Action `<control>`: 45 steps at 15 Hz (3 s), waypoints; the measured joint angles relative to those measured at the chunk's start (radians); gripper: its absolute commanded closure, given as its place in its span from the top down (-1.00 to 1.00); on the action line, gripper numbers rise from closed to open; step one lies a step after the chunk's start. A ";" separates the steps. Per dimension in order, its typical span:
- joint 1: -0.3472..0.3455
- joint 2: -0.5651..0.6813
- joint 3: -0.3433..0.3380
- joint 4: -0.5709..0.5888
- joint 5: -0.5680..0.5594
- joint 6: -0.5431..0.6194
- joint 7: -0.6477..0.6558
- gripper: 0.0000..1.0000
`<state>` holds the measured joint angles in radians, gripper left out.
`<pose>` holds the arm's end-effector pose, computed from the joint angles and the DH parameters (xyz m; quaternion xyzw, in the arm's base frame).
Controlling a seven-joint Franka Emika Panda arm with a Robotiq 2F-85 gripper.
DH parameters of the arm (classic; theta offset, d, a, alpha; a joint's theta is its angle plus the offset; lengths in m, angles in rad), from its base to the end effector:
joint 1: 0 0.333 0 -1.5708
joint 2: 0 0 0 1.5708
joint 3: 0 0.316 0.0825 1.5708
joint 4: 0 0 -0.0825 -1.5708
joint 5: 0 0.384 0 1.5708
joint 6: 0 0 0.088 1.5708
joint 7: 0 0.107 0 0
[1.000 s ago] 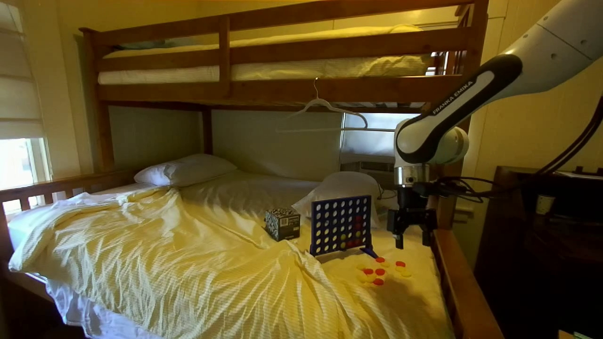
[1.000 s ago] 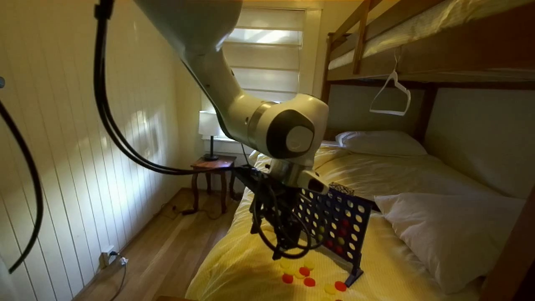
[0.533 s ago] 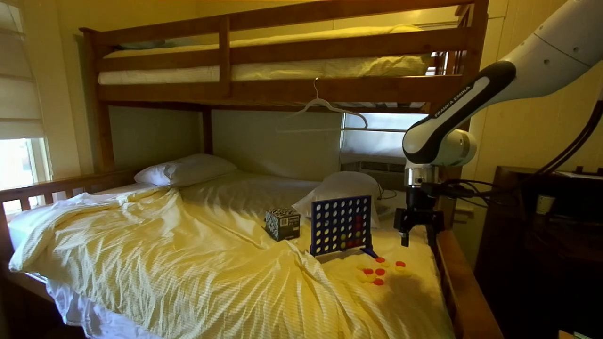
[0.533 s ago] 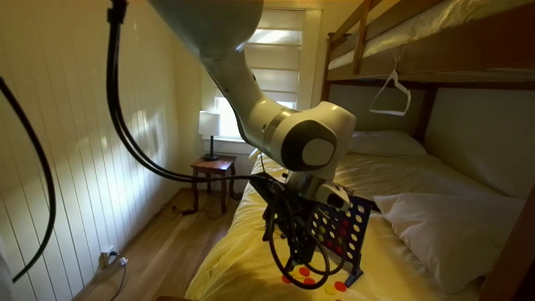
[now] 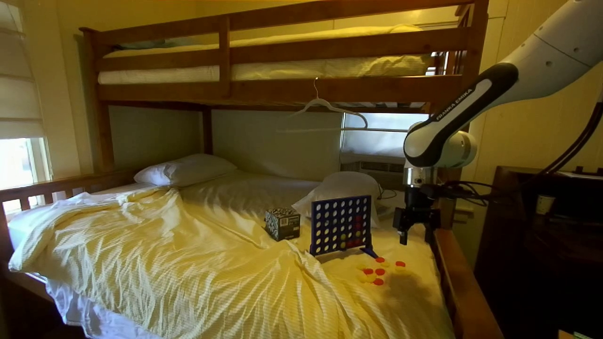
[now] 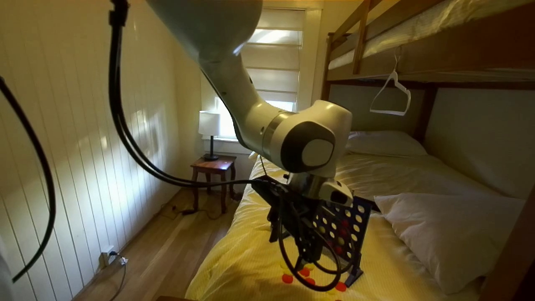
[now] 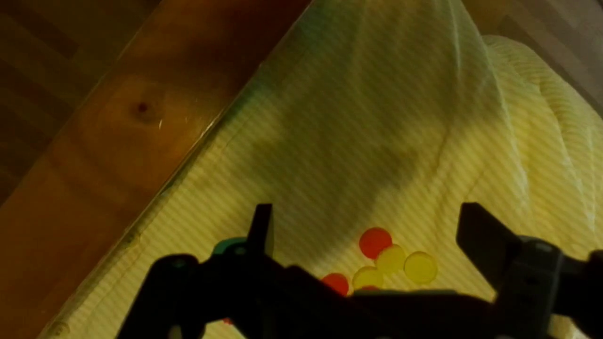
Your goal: Put one yellow chip in the blue gameboard.
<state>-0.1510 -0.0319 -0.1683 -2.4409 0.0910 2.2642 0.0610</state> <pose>0.4397 -0.1427 0.3025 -0.9724 0.2190 0.0674 0.0445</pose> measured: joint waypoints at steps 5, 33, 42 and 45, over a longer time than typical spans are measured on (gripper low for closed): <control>-0.018 0.026 -0.021 -0.025 -0.040 0.176 -0.157 1.00; -0.134 0.419 0.055 0.221 -0.030 0.326 -0.517 1.00; -0.161 0.501 0.088 0.298 -0.030 0.325 -0.517 0.79; -0.172 0.521 0.101 0.315 -0.030 0.325 -0.516 0.90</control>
<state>-0.3233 0.4888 -0.0672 -2.1256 0.0611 2.5895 -0.4554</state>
